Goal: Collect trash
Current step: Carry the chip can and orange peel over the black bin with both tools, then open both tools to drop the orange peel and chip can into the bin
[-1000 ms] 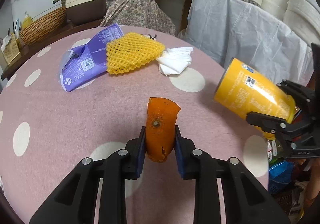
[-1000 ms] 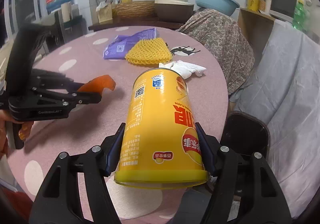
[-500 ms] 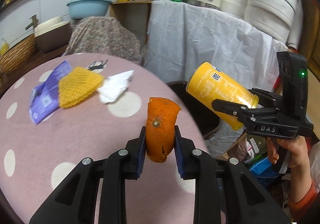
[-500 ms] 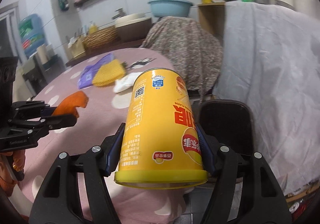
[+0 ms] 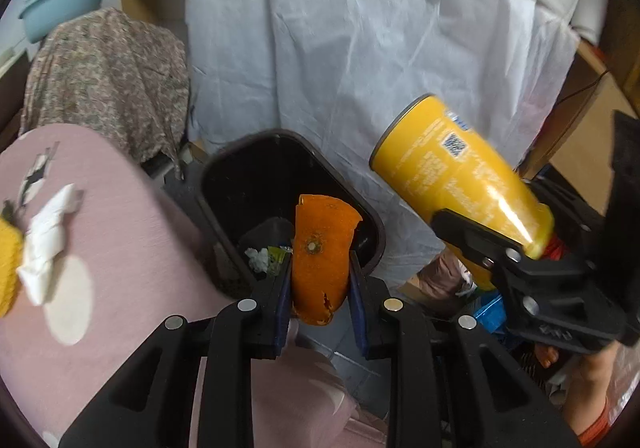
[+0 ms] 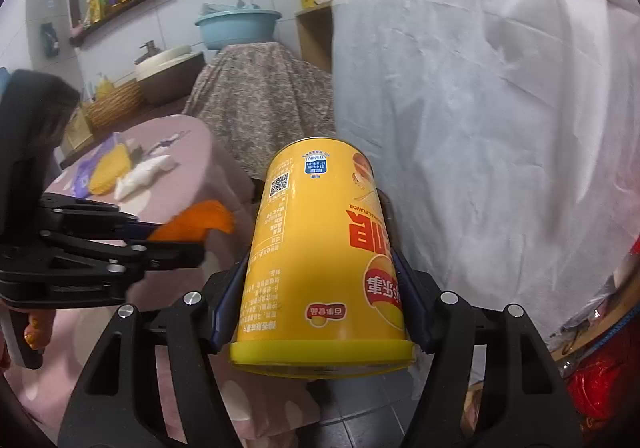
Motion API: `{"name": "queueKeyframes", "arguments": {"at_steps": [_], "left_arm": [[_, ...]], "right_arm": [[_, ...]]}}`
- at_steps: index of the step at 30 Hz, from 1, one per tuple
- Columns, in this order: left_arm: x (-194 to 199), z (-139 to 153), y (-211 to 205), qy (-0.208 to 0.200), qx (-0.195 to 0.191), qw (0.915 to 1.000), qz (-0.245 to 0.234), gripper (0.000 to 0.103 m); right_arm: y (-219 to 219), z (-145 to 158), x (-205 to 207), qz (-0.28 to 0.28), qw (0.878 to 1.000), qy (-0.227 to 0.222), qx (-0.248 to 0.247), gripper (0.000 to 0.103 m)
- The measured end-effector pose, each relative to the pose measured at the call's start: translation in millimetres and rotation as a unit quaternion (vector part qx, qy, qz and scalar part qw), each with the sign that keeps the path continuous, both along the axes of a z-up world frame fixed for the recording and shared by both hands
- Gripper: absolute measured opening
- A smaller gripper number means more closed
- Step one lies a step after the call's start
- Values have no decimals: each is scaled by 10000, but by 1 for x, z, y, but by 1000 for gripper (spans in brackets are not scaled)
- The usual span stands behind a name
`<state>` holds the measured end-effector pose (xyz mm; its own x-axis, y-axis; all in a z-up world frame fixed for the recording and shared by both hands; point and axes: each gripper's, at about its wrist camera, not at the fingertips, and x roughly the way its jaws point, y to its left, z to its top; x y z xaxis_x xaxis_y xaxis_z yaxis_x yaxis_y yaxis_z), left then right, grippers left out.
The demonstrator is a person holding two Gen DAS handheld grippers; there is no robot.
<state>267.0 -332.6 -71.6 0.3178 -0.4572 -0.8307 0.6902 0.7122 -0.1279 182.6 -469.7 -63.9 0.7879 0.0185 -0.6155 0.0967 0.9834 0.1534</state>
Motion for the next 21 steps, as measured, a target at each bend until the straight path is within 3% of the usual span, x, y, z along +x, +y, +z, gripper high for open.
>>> {"name": "queueKeyframes", "arguments": {"at_steps": [5,12,15,17,21], "left_arm": [[23,-41,-41,247,469,9986,50,25],[47,-76,-62,683,723,9948,197,26],[55,-81,-60,759,700,9940,361,38],[55,-80,-60,709,673,9944,413,51],[54,-75,-58,549,616,9956,436,59]], "right_arm": [[-26,-17,0,-199,9996,144,128,67],[-48,-35,-2,-363,9986,249,306,67],[-55,-41,-1,-413,9981,277,364,67],[-59,-44,-2,-459,9977,284,412,67],[-64,-52,-1,-490,9971,326,482,67]]}}
